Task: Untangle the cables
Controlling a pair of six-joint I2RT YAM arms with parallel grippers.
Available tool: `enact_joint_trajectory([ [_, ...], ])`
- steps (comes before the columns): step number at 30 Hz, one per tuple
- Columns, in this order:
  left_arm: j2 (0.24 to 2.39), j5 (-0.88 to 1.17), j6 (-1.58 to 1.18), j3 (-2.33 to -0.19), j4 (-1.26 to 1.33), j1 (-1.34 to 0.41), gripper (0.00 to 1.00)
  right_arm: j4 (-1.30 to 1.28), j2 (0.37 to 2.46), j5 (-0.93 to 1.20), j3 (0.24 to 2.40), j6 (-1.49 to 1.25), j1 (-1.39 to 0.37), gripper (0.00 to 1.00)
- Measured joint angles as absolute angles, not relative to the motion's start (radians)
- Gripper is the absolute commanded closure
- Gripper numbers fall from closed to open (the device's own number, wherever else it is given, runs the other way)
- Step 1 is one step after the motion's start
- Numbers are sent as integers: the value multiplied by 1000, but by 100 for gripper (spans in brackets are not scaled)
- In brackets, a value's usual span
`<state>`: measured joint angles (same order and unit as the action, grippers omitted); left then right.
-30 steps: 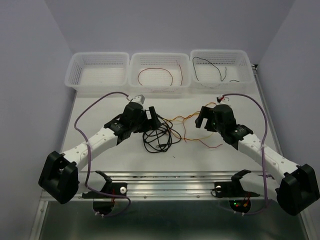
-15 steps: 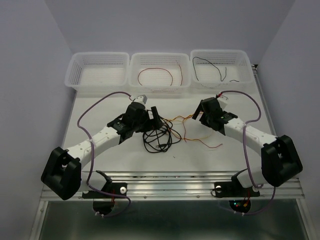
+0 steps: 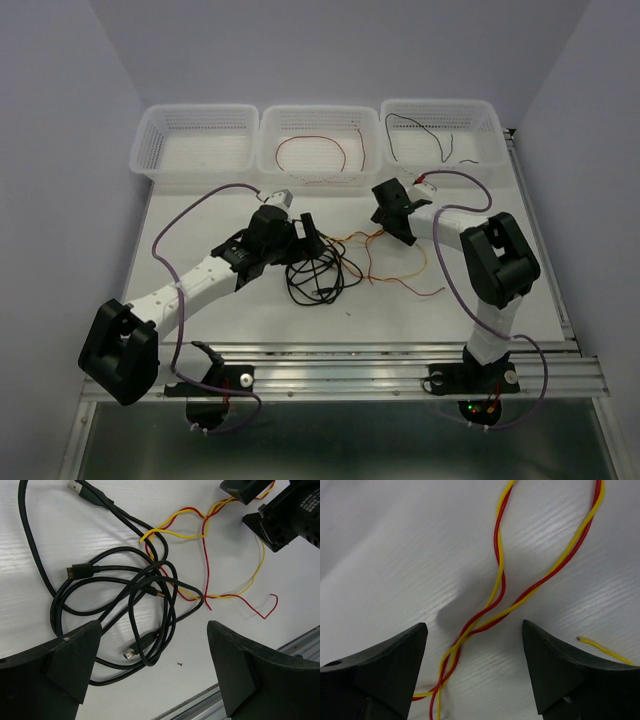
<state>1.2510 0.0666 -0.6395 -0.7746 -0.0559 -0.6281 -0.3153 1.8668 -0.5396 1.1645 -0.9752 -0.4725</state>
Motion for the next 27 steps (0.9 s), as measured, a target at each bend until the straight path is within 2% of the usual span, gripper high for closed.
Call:
enact_joint_trajectory([
  [2,1240,66,-639,-775,-56,-628,1,-319,1895,-556,1195,-978,-472,33],
  [3,1233,63,-639,-775,-57,-628,1,-318,1907,-562,1208,-977,-472,46],
  [4,1229,60,-639,-775,-58,-628,1,-314,1928,-574,1231,-979,-472,54],
  [6,1219,52,-640,-775,-62,-628,1,-311,1943,-590,1241,-981,-472,88],
  [7,1214,49,-640,-775,-66,-628,1,-313,1946,-598,1241,-978,-472,99],
  [13,1174,37,-640,-775,-80,-628,1,-315,1953,-650,1243,-919,-472,99],
  [18,1139,36,-640,-775,-94,-628,1,-270,1876,-672,1214,-736,-472,99],
  [23,1079,49,-637,-775,-94,-628,1,-104,1527,-531,1115,-496,-472,99],
  [27,1042,60,-633,-775,-84,-628,1,9,1289,-405,1128,-377,-479,99],
])
